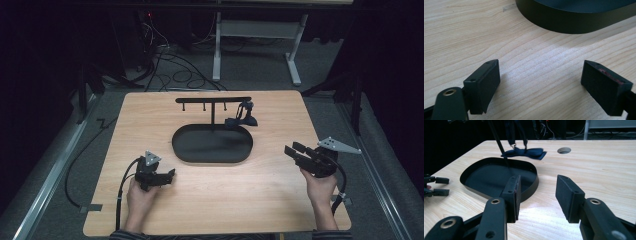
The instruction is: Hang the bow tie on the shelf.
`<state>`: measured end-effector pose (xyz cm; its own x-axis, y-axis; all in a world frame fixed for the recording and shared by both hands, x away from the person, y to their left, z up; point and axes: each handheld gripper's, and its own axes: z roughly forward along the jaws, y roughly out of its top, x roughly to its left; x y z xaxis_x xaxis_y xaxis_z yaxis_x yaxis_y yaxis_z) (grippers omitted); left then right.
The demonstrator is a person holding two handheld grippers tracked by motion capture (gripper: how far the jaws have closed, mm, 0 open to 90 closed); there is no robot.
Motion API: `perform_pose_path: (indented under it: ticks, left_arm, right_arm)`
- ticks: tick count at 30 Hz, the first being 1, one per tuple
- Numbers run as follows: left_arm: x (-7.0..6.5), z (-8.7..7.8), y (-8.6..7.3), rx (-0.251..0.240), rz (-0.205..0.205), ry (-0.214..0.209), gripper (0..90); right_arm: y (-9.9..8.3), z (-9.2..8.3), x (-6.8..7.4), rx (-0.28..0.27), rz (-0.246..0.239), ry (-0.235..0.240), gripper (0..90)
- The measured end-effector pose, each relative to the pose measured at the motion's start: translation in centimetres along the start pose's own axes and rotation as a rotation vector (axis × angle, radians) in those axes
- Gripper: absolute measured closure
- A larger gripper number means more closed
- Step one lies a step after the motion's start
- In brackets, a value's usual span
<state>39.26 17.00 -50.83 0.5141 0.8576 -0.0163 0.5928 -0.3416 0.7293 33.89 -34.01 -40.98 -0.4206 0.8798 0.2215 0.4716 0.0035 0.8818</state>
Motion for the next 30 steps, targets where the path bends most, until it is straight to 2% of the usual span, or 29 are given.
perform_pose_path:
  ticks: [13, 30]
  left_arm:
    - [0.0, 0.0, 0.0, 0.0, 0.0, 0.0, 16.0]
    - [0.0, 0.0, 0.0, 0.0, 0.001, -0.001, 16.1]
  right_arm:
    - [-1.3, 0.9, 0.3, 0.028, 0.016, 0.025, 57.1]
    - [-3.1, 2.9, 1.1, 0.09, 0.015, 0.06, 56.9]
